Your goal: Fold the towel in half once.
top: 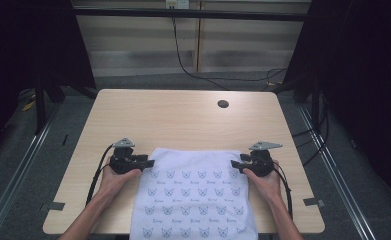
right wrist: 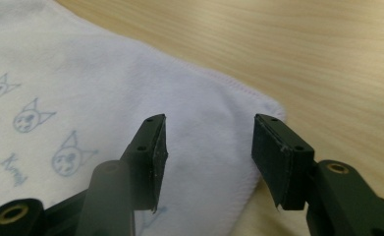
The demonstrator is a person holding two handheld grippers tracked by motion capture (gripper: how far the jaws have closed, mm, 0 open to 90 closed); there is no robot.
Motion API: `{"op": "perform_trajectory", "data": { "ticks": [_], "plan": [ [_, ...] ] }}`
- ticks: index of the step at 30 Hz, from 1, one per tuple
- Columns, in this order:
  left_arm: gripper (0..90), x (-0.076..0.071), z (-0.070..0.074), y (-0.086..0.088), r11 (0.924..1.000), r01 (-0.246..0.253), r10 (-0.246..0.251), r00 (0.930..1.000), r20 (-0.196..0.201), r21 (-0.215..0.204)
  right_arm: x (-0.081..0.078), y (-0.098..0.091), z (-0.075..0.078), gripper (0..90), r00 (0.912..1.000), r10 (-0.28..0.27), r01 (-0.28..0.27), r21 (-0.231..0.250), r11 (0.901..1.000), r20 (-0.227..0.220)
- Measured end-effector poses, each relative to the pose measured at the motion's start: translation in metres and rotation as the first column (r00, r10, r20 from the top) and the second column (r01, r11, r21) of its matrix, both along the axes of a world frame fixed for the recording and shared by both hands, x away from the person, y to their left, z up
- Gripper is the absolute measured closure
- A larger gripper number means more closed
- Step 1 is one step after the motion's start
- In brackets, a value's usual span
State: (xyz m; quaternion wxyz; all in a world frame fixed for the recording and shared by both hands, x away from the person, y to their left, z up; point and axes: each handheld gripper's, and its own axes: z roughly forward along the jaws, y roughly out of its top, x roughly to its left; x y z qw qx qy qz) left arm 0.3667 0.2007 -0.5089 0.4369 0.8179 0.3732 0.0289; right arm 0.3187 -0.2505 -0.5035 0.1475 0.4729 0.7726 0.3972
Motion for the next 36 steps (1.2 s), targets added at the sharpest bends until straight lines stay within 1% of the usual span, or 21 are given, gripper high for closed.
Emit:
{"op": "perform_trajectory", "data": {
  "ticks": [2, 3, 5, 7, 9, 11, 12, 13, 15, 17, 18, 19, 20, 22, 26, 27, 32, 33, 34, 35, 36],
  "plan": [
    [58.1, 0.001, 0.000, 0.000, 1.0000, 0.003, -0.003, 1.0000, 0.004, -0.001, 0.004, -0.006, -0.001, 47.9, 0.9997, -0.024, 0.024, 0.000, 0.9997, 0.005],
    [58.1, 0.002, 0.000, 0.000, 0.9998, -0.020, 0.020, 0.9998, 0.009, 0.002, 0.004, -0.006, -0.001, 47.9, 0.9997, -0.024, 0.024, 0.000, 0.9997, 0.005],
    [61.1, 0.003, 0.000, 0.002, 0.9997, -0.022, 0.022, 0.9997, 0.007, -0.009, 0.010, -0.011, -0.002, 47.8, 0.9996, -0.027, 0.027, -0.003, 0.9996, -0.012],
    [64.3, 0.006, 0.001, 0.002, 0.9999, -0.006, 0.006, 1.0000, -0.005, 0.016, 0.017, -0.011, -0.002, 48.4, 0.9996, -0.026, 0.026, 0.000, 0.9997, -0.006],
    [65.0, 0.007, 0.002, 0.001, 0.9995, -0.010, 0.010, 0.9999, 0.004, 0.029, 0.019, -0.009, -0.004, 49.3, 0.9996, -0.028, 0.028, 0.003, 0.9996, 0.001],
    [65.5, 0.009, 0.001, -0.006, 0.9998, -0.002, 0.002, 1.0000, -0.004, 0.021, 0.020, -0.008, -0.006, 49.2, 0.9997, -0.025, 0.025, -0.001, 0.9997, -0.003],
    [67.3, 0.008, 0.001, -0.010, 0.9994, 0.005, -0.006, 0.9999, 0.015, 0.036, 0.020, -0.007, -0.008, 49.2, 0.9997, -0.025, 0.025, -0.005, 0.9997, 0.005],
    [73.4, 0.006, 0.000, -0.014, 0.9988, 0.033, -0.033, 0.9994, 0.012, 0.037, 0.020, -0.005, -0.008, 51.9, 0.9997, -0.025, 0.025, -0.005, 0.9997, 0.008],
    [82.1, 0.006, 0.000, -0.014, 0.9984, 0.048, -0.048, 0.9988, 0.008, 0.031, 0.018, 0.000, -0.008, 59.2, 0.9998, -0.015, 0.015, -0.033, 0.9993, 0.016],
    [84.6, 0.006, -0.001, -0.012, 0.9984, 0.054, -0.054, 0.9985, -0.004, 0.012, 0.016, 0.003, -0.007, 70.4, 0.9999, 0.009, -0.009, -0.028, 0.9996, 0.009],
    [84.9, 0.006, -0.001, -0.012, 0.9984, 0.054, -0.054, 0.9985, -0.004, 0.012, 0.016, 0.003, -0.007, 70.4, 0.9999, 0.009, -0.009, -0.028, 0.9996, 0.009],
    [84.9, 0.006, 0.000, -0.011, 0.9984, 0.056, -0.056, 0.9984, -0.004, 0.011, 0.016, 0.004, -0.007, 76.8, 0.9998, 0.018, -0.018, -0.030, 0.9994, 0.008],
    [85.2, 0.006, 0.002, -0.009, 0.9986, 0.050, -0.050, 0.9987, -0.004, -0.017, 0.016, 0.005, -0.007, 84.2, 0.9996, 0.029, -0.029, -0.004, 0.9996, -0.007],
    [85.4, 0.006, 0.007, -0.004, 0.9970, 0.044, -0.045, 0.9990, -0.006, -0.064, 0.015, 0.004, -0.006, 85.9, 0.9993, 0.035, -0.034, 0.030, 0.9990, -0.012],
    [85.5, 0.004, 0.018, 0.000, 0.9940, 0.037, -0.034, 0.9991, 0.024, -0.104, 0.015, -0.002, 0.006, 86.6, 0.9995, 0.030, -0.030, 0.098, 0.9947, 0.008],
    [85.5, 0.004, 0.019, 0.001, 0.9925, 0.031, -0.029, 0.9993, 0.023, -0.118, 0.015, -0.003, 0.010, 86.6, 0.9996, 0.027, -0.027, 0.104, 0.9942, 0.004],
    [85.4, 0.008, 0.030, 0.007, 0.9929, 0.012, -0.007, 0.9989, 0.045, -0.118, 0.020, -0.001, 0.037, 86.7, 0.9978, 0.032, -0.039, 0.121, 0.9919, 0.058],
    [85.4, 0.012, 0.038, 0.011, 0.9886, -0.002, 0.011, 0.9985, 0.053, -0.151, 0.021, -0.001, 0.041, 86.7, 0.9974, 0.030, -0.039, 0.131, 0.9906, 0.065],
    [85.5, 0.013, 0.042, 0.012, 0.9863, -0.013, 0.023, 0.9981, 0.056, -0.165, 0.023, -0.001, 0.048, 86.7, 0.9967, 0.030, -0.041, 0.147, 0.9882, 0.076],
    [85.5, 0.013, 0.042, 0.012, 0.9863, -0.013, 0.023, 0.9981, 0.056, -0.165, 0.025, -0.001, 0.053, 86.7, 0.9956, 0.030, -0.043, 0.154, 0.9872, 0.089],
    [85.6, 0.018, 0.049, 0.011, 0.9884, -0.028, 0.038, 0.9973, 0.063, -0.149, 0.027, -0.001, 0.057, 86.6, 0.9948, 0.031, -0.046, 0.162, 0.9857, 0.097]
  ]
}}
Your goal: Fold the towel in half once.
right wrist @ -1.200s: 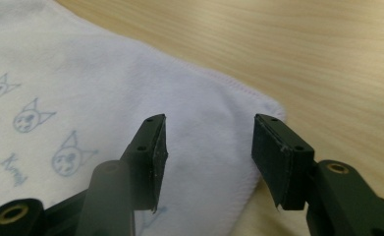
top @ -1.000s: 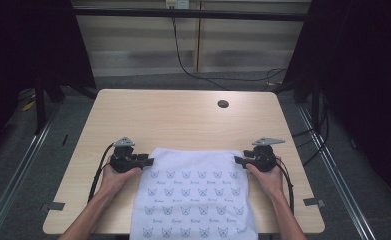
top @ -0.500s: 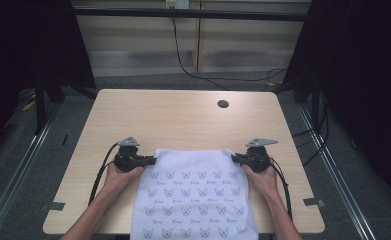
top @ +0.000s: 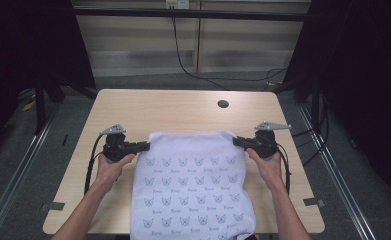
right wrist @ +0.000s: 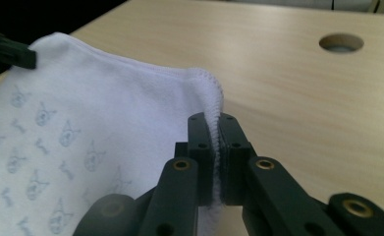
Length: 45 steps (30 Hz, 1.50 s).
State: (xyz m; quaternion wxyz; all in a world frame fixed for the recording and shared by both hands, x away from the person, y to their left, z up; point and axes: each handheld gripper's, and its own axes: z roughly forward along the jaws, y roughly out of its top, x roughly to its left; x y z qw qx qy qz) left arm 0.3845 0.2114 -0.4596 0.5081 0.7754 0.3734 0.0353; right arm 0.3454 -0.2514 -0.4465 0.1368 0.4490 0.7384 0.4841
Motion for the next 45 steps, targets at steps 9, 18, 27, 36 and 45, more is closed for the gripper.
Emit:
{"op": "perform_trajectory", "data": {
  "ticks": [9, 18, 27, 36, 45],
  "plan": [
    [85.6, 0.014, 0.039, 0.008, 0.9979, -0.010, 0.014, 0.9973, 0.072, -0.064, 0.013, -0.010, 0.047, 86.7, 0.9972, 0.009, -0.013, 0.057, 0.9983, 0.074],
    [85.6, 0.029, 0.078, 0.006, 0.9973, -0.034, 0.043, 0.9895, 0.138, -0.065, 0.033, -0.007, 0.088, 86.8, 0.9906, -0.020, 0.011, 0.067, 0.9977, 0.135],
    [85.8, 0.044, 0.143, -0.001, 0.9933, -0.043, 0.068, 0.9679, 0.242, -0.107, 0.048, -0.015, 0.142, 86.8, 0.9760, -0.061, 0.041, 0.098, 0.9943, 0.209],
    [85.6, 0.013, 0.137, 0.005, 0.9972, 0.007, 0.014, 0.9619, 0.273, -0.074, 0.019, -0.016, 0.149, 86.9, 0.9656, -0.003, -0.024, 0.100, 0.9947, 0.260],
    [85.6, -0.039, 0.096, 0.010, 0.9912, 0.109, -0.091, 0.9733, 0.211, -0.076, -0.059, -0.013, 0.101, 86.9, 0.9726, 0.099, -0.117, 0.072, 0.9906, 0.210]
  ]
}}
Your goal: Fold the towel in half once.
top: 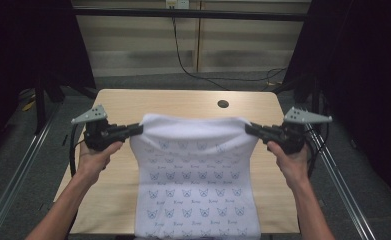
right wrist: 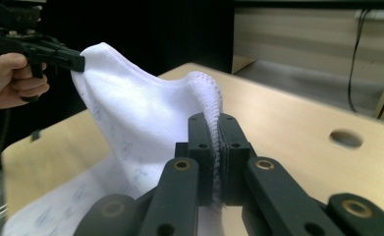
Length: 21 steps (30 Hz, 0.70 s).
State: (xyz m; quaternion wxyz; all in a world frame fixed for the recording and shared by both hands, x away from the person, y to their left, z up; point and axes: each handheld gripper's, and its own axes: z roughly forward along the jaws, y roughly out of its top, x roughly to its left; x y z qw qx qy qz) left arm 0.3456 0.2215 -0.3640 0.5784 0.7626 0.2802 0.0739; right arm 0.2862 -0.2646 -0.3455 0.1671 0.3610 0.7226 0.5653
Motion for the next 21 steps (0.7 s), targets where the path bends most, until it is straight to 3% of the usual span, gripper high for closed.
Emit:
{"op": "perform_trajectory", "data": {
  "ticks": [1, 2, 4, 6, 8, 9, 10, 11, 12, 13, 15, 16, 17, 18, 20, 21],
  "plan": [
    [85.6, -0.010, -0.007, 0.000, 0.9996, -0.001, 0.000, 0.9999, 0.013, 0.030, -0.011, 0.000, -0.007, 86.9, 0.9998, 0.011, -0.011, 0.001, 0.9999, -0.014],
    [85.6, -0.023, -0.021, 0.002, 0.9998, 0.016, -0.015, 0.9997, -0.017, 0.015, -0.019, 0.000, -0.013, 86.9, 0.9997, 0.017, -0.017, -0.001, 0.9999, -0.017],
    [85.6, -0.034, -0.037, 0.002, 0.9980, 0.014, -0.013, 0.9997, -0.019, 0.061, -0.035, -0.001, -0.027, 86.9, 0.9989, 0.023, -0.023, 0.004, 0.9997, -0.041],
    [85.5, -0.044, -0.053, 0.004, 0.9974, 0.022, -0.018, 0.9984, -0.054, 0.068, -0.047, -0.002, -0.041, 86.9, 0.9976, 0.015, -0.016, -0.006, 0.9999, -0.068],
    [85.5, -0.056, -0.067, 0.005, 0.9959, 0.053, -0.046, 0.9939, -0.100, 0.073, -0.061, -0.005, -0.063, 86.9, 0.9924, 0.016, -0.017, -0.013, 0.9998, -0.122],
    [85.5, -0.056, -0.067, 0.005, 0.9959, 0.053, -0.046, 0.9939, -0.100, 0.073, -0.061, -0.005, -0.063, 86.9, 0.9924, 0.016, -0.017, -0.013, 0.9998, -0.122],
    [85.5, -0.063, -0.071, 0.005, 0.9941, 0.054, -0.046, 0.9954, -0.084, 0.094, -0.072, -0.005, -0.080, 86.9, 0.9857, 0.017, -0.022, -0.025, 0.9995, -0.168],
    [85.5, -0.073, -0.077, 0.007, 0.9968, 0.058, -0.051, 0.9908, -0.125, 0.054, -0.078, -0.004, -0.087, 86.9, 0.9838, 0.011, -0.018, -0.038, 0.9991, -0.179],
    [85.6, -0.077, -0.079, 0.007, 0.9971, 0.054, -0.047, 0.9912, -0.124, 0.054, -0.083, -0.004, -0.092, 86.9, 0.9807, 0.009, -0.016, -0.037, 0.9992, -0.195],
    [85.6, -0.082, -0.081, 0.006, 0.9941, 0.056, -0.046, 0.9931, -0.108, 0.093, -0.086, -0.003, -0.096, 86.9, 0.9789, 0.015, -0.024, -0.040, 0.9989, -0.204],
    [85.6, -0.085, -0.082, 0.007, 0.9944, 0.050, -0.040, 0.9927, -0.114, 0.093, -0.092, -0.002, -0.100, 86.9, 0.9786, 0.008, -0.018, -0.046, 0.9988, -0.206],
    [85.6, -0.092, -0.091, 0.008, 0.9947, 0.058, -0.043, 0.9847, -0.169, 0.085, -0.101, 0.000, -0.105, 86.9, 0.9764, 0.014, -0.020, -0.028, 0.9994, -0.216],
    [85.6, -0.092, -0.091, 0.008, 0.9947, 0.058, -0.043, 0.9847, -0.169, 0.085, -0.101, 0.000, -0.105, 86.9, 0.9764, 0.014, -0.020, -0.028, 0.9994, -0.216],
    [85.6, -0.097, -0.103, 0.007, 0.9910, 0.078, -0.054, 0.9773, -0.205, 0.108, -0.108, 0.002, -0.110, 86.9, 0.9720, 0.011, -0.028, -0.071, 0.9970, -0.235],
    [85.6, -0.103, -0.116, 0.006, 0.9888, 0.091, -0.063, 0.9747, -0.214, 0.119, -0.112, 0.004, -0.121, 86.9, 0.9620, 0.008, -0.035, -0.092, 0.9952, -0.273],
    [85.5, -0.102, -0.123, 0.006, 0.9906, 0.085, -0.053, 0.9599, -0.275, 0.107, -0.114, 0.004, -0.128, 86.8, 0.9570, 0.009, -0.040, -0.101, 0.9941, -0.290]
  ]
}}
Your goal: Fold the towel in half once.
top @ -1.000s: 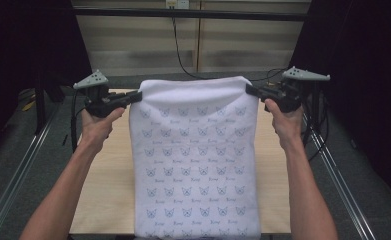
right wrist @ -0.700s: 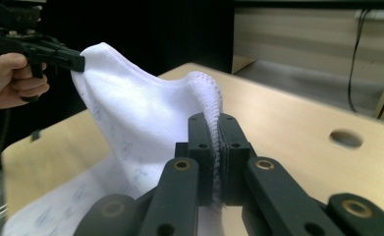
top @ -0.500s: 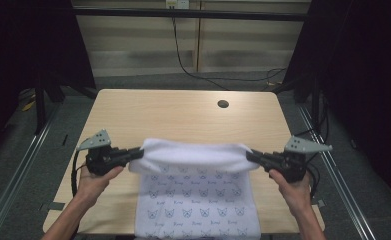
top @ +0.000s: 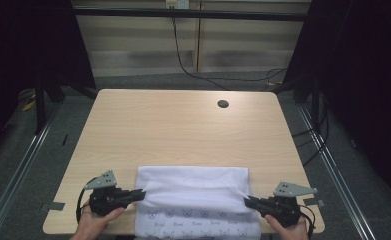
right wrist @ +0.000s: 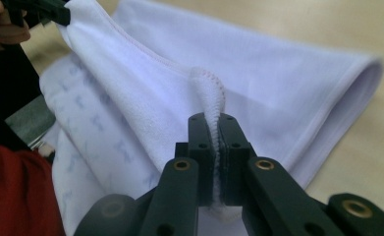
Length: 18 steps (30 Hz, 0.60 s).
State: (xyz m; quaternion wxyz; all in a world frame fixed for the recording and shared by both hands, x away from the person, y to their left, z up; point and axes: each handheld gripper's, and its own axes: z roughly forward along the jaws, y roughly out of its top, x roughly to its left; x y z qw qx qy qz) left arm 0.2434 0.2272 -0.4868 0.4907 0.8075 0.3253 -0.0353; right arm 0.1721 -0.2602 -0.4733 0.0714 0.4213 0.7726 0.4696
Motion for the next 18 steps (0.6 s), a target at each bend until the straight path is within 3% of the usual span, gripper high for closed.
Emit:
{"op": "perform_trajectory", "data": {
  "ticks": [3, 5, 7, 8, 10, 13, 18],
  "plan": [
    [85.3, -0.003, -0.004, -0.004, 0.9994, 0.027, -0.027, 0.9996, 0.004, 0.020, 0.000, 0.004, -0.015, 86.9, 0.9981, -0.011, 0.012, 0.004, 0.9999, -0.060],
    [85.3, 0.000, -0.010, -0.008, 0.9966, 0.034, -0.034, 0.9994, 0.003, 0.075, 0.003, 0.012, -0.018, 86.9, 0.9972, -0.012, 0.007, -0.074, 0.9972, -0.074],
    [85.3, 0.005, -0.017, -0.012, 0.9922, 0.045, -0.043, 0.9989, -0.017, 0.117, 0.010, 0.012, -0.022, 86.9, 0.9965, -0.014, 0.006, -0.106, 0.9944, -0.082],
    [85.3, 0.007, -0.019, -0.012, 0.9928, 0.052, -0.049, 0.9984, -0.027, 0.108, 0.013, 0.012, -0.025, 86.9, 0.9952, -0.014, 0.003, -0.120, 0.9928, -0.097],
    [85.3, 0.013, -0.020, -0.010, 0.9941, 0.035, -0.033, 0.9991, -0.025, 0.103, 0.019, 0.011, -0.029, 87.0, 0.9927, -0.012, 0.002, -0.087, 0.9962, -0.120],
    [85.5, 0.025, -0.022, -0.009, 0.9952, 0.022, -0.020, 0.9996, -0.022, 0.096, 0.030, 0.011, -0.031, 87.1, 0.9935, -0.007, -0.003, -0.088, 0.9961, -0.114],
    [85.5, 0.061, -0.023, -0.010, 0.9939, -0.041, 0.041, 0.9991, -0.004, 0.103, 0.058, 0.017, -0.030, 87.1, 0.9955, -0.028, 0.017, -0.118, 0.9929, -0.091]
  ]
}}
